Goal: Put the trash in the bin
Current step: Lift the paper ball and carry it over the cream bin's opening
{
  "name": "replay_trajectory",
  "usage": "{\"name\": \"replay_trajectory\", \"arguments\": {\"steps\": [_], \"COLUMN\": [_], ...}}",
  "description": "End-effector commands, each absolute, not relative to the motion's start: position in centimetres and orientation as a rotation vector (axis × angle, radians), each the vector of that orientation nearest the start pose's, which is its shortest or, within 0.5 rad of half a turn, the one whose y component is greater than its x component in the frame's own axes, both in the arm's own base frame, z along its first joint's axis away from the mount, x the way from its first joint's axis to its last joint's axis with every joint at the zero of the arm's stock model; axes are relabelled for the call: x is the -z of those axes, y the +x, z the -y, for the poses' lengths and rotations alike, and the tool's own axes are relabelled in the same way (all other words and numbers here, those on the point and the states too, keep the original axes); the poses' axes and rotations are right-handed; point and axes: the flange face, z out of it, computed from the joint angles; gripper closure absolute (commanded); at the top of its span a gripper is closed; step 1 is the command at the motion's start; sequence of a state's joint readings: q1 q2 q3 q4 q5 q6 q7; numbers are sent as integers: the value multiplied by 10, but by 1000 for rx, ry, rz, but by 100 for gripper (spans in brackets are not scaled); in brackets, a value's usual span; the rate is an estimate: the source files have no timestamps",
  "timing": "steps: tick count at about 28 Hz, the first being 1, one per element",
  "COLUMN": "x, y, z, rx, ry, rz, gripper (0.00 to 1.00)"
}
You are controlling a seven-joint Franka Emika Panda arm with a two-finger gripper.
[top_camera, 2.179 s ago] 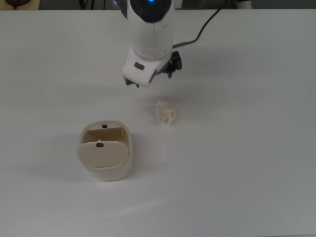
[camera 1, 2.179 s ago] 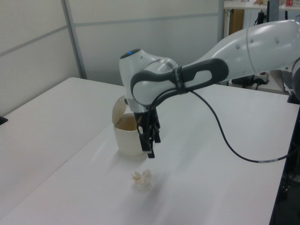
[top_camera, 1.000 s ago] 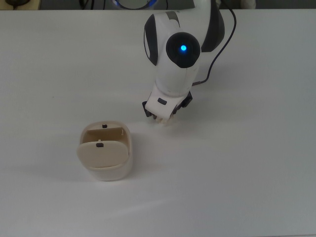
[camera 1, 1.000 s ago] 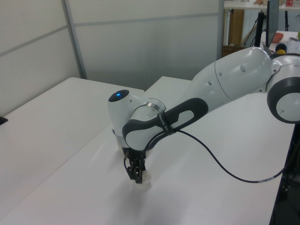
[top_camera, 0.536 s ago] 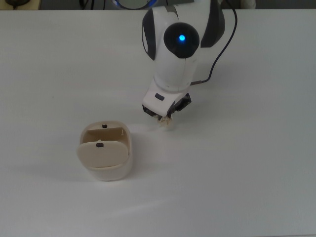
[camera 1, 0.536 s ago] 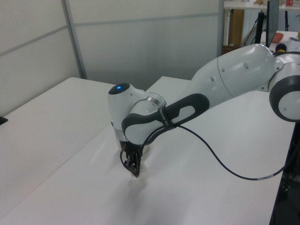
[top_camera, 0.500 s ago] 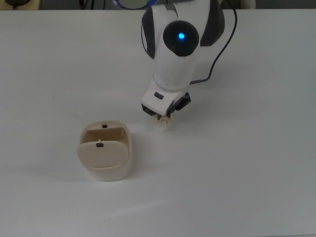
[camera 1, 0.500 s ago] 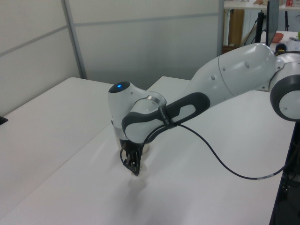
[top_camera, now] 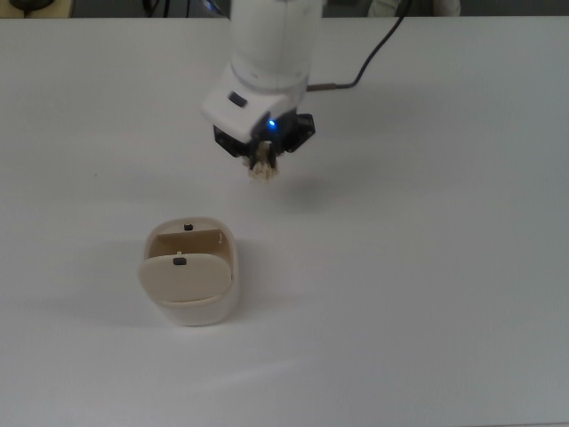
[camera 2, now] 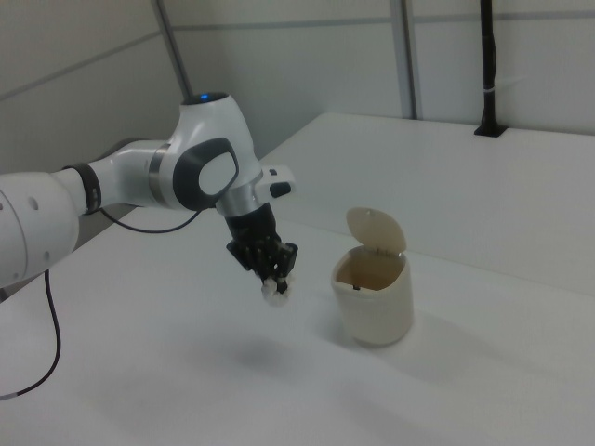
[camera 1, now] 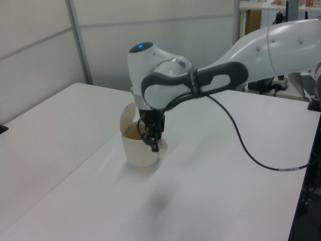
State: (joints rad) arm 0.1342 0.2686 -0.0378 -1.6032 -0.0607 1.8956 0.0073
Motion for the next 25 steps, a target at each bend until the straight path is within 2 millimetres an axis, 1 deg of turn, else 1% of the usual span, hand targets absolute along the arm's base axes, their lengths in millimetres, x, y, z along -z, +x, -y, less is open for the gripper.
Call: {"name": "replay_trajectory", "arguments": {"steps": [1,3,6,7,11,13,17,18,19,21,22,23,24,25], "x": [-495,-500,-508,-506,-496,-497,-499,-499,-498,-496,-495,-494,-494,-496], "y": [655,660,669,676,694,704,706,706,706,707,707,707,707,707], "z": [-41,-38,-26,-17,-8,2,13,14,16,16,16,16,16,17], "rx": [181,258,397,473,624,735,785,786,789,789,787,785,785,790], "ry": [-3198,-3192,-3172,-3158,-3128,-3102,-3097,-3102,-3112,-3121,-3124,-3126,-3125,-3129], "rz": [-35,-59,-86,-103,-116,-131,-146,-141,-132,-122,-115,-114,-116,-109], "gripper": [73,73,71,71,69,69,69,67,61,56,50,36,0,0]}}
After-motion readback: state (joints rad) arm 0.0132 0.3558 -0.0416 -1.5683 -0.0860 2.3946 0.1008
